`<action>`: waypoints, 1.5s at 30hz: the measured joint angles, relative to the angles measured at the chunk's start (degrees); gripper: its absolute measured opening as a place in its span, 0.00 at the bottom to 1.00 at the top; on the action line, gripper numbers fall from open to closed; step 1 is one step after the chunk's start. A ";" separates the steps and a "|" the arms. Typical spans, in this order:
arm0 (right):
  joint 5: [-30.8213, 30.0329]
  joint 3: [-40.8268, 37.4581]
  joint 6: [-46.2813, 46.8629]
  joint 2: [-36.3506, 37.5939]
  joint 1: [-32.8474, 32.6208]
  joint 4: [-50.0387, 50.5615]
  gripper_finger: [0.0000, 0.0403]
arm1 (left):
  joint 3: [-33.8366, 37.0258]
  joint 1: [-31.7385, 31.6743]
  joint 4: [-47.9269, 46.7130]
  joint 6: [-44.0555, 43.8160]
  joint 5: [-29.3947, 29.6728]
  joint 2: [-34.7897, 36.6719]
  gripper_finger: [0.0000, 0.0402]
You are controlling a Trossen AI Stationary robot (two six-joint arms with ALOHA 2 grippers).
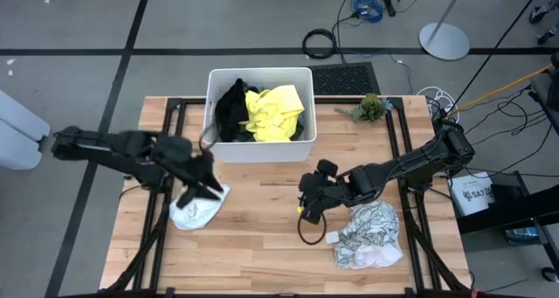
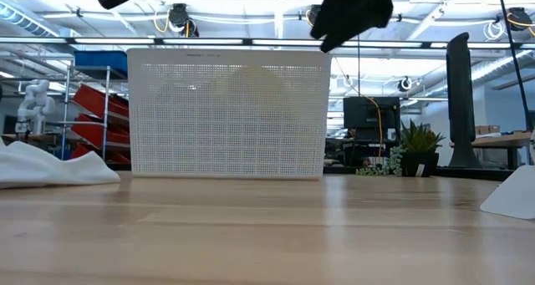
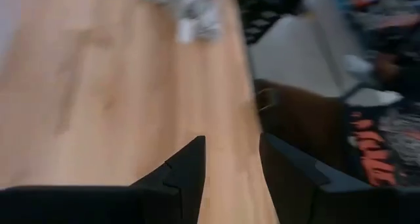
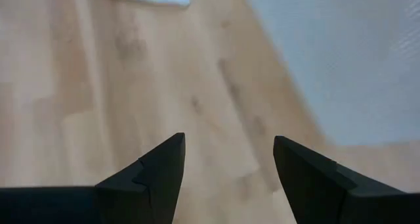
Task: Fold laundry
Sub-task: Fold the white patterned blouse
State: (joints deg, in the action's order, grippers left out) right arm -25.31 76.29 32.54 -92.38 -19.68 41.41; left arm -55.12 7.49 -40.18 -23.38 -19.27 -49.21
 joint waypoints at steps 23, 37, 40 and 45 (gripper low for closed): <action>10.33 0.00 31.23 -3.32 -15.94 21.71 0.54 | 9.26 21.84 42.29 19.10 10.65 -21.16 0.38; 19.33 -0.04 43.43 -9.73 -17.87 22.87 0.54 | 4.38 20.54 38.55 23.20 10.62 -21.47 0.38; 20.43 -0.04 46.59 -9.73 -17.95 24.11 0.54 | 4.38 21.18 36.96 21.03 10.60 -21.53 0.38; 21.21 -0.96 47.40 -10.11 -17.95 28.59 0.54 | 4.38 21.99 36.87 20.77 10.60 -21.51 0.38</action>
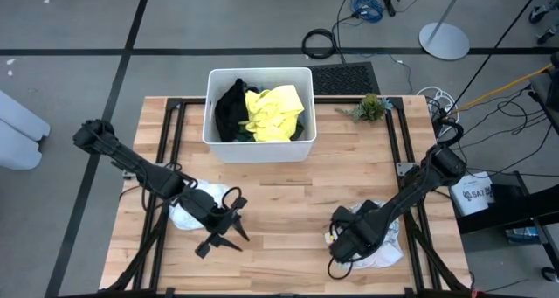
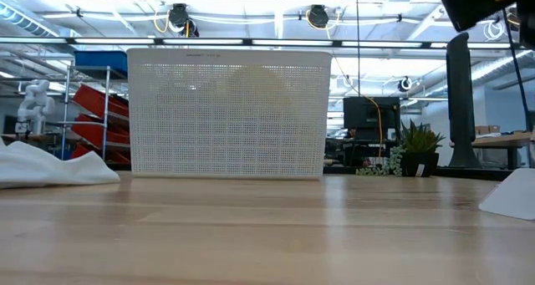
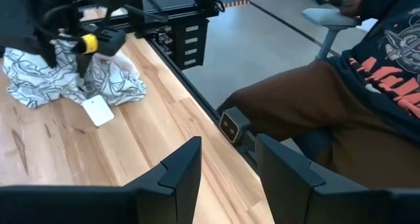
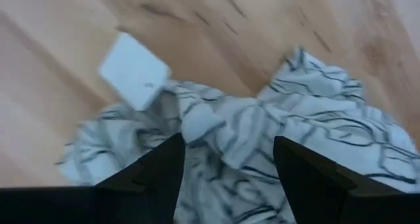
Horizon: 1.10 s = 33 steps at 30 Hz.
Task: Fold laundry
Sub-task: Fold the white patterned blouse
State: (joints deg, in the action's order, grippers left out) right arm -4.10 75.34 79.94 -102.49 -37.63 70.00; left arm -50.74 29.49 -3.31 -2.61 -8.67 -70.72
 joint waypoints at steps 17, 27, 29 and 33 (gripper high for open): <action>-2.75 -5.06 -18.34 -0.27 6.41 -8.58 0.02 | 0.00 0.16 -0.23 0.18 1.44 0.00 0.38; -34.36 19.59 -33.89 -0.27 6.06 -2.85 0.01 | 0.00 0.16 -0.29 3.39 1.84 0.00 0.38; -41.63 24.21 -36.82 -0.25 4.86 -3.59 0.00 | 0.00 0.16 -0.28 3.39 1.88 0.00 0.38; -55.98 29.57 -40.05 -0.19 1.57 -6.09 0.00 | 0.00 0.16 -0.25 3.39 1.91 0.00 0.38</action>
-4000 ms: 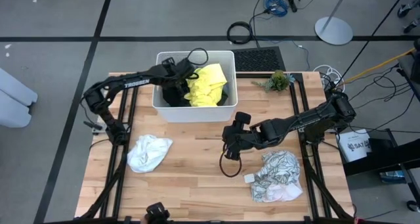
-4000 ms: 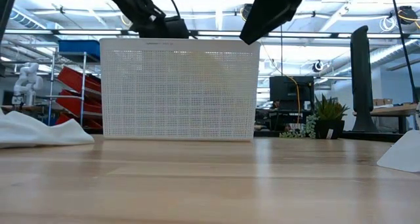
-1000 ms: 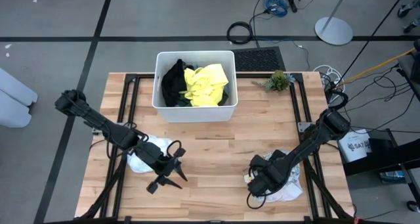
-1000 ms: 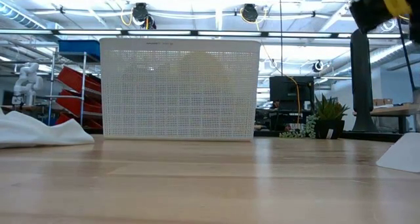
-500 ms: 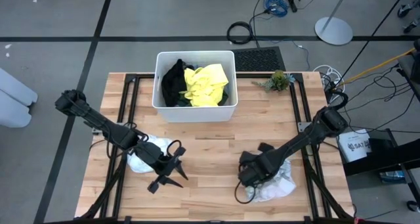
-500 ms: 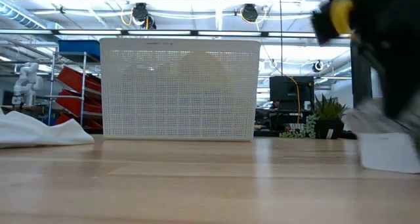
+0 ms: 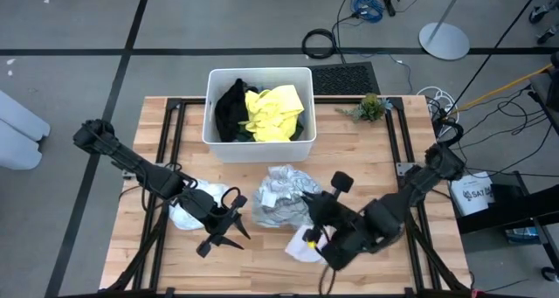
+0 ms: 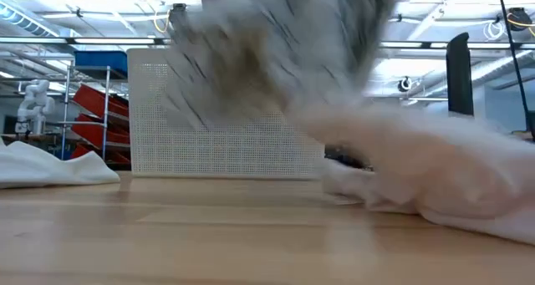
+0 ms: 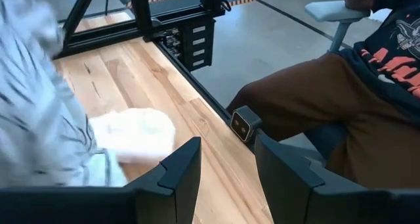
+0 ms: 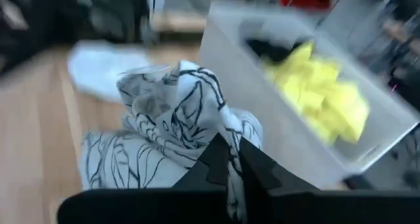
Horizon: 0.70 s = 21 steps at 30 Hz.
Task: Fold laundry
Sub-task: Fold the white patterned blouse
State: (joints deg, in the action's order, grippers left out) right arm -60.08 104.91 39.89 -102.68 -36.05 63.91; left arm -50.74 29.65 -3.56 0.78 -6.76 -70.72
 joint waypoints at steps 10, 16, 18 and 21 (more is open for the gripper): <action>-0.84 0.46 -0.30 -1.25 -3.21 -3.94 0.00 | 0.02 0.00 0.07 -0.26 0.01 -0.34 0.38; 5.34 0.45 -0.57 -2.20 -1.61 -3.88 0.02 | 0.02 0.00 0.14 -0.38 0.01 -0.68 0.38; 7.69 0.45 -0.44 -2.54 -0.67 -4.03 0.05 | 0.02 0.00 0.18 -0.38 0.11 -0.68 0.38; 9.49 0.41 -0.10 -2.56 0.51 -4.29 0.08 | 0.02 0.00 0.18 -0.38 0.30 -0.68 0.38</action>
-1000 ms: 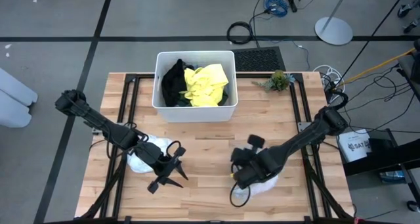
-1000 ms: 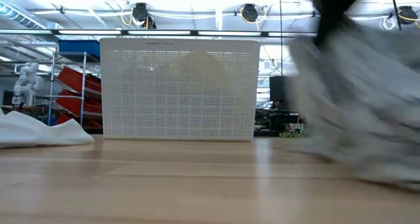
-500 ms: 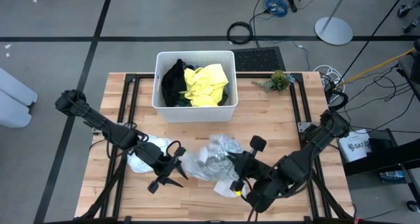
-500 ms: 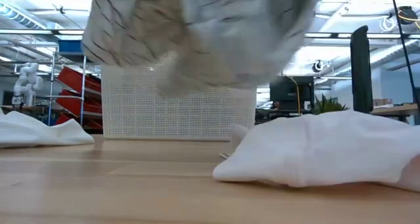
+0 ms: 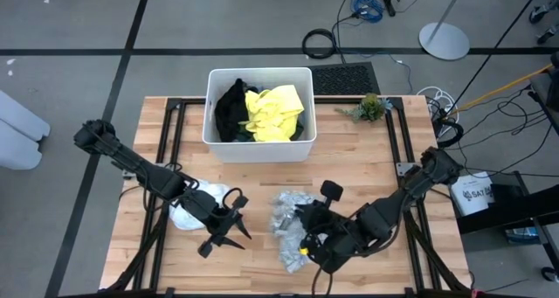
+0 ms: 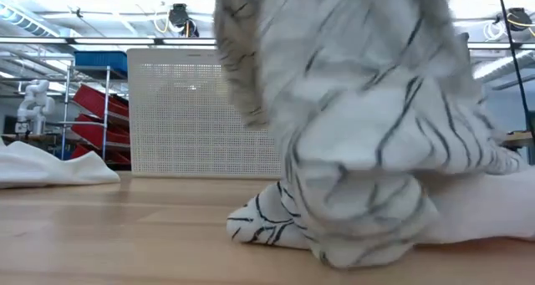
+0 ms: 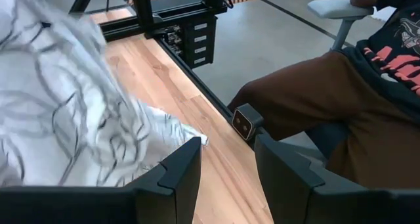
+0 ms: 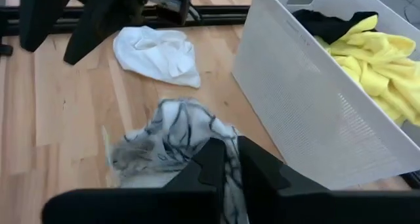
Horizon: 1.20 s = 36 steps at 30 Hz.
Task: Fold laundry
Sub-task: Fold the white patterned blouse
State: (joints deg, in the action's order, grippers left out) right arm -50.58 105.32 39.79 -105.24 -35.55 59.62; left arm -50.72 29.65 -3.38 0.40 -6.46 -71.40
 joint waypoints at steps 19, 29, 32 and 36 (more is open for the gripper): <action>16.20 0.04 0.94 -2.74 2.09 -0.26 0.43 | 0.00 -0.11 -0.24 -0.01 1.11 0.00 0.38; 30.49 0.02 11.45 -10.15 3.24 8.42 0.44 | 0.00 -0.11 -0.20 -0.04 1.13 0.00 0.38; 36.98 0.02 10.86 -12.51 4.27 8.30 0.44 | 0.00 -0.11 -0.17 -0.04 1.14 0.00 0.38; 37.33 0.01 6.18 -15.16 6.16 8.80 0.44 | 0.02 -0.11 -0.14 -0.04 1.13 0.00 0.38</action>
State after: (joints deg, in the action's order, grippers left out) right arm -13.25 105.32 45.97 -120.39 -29.38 68.41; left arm -50.70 29.54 -3.52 0.36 -5.33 -71.40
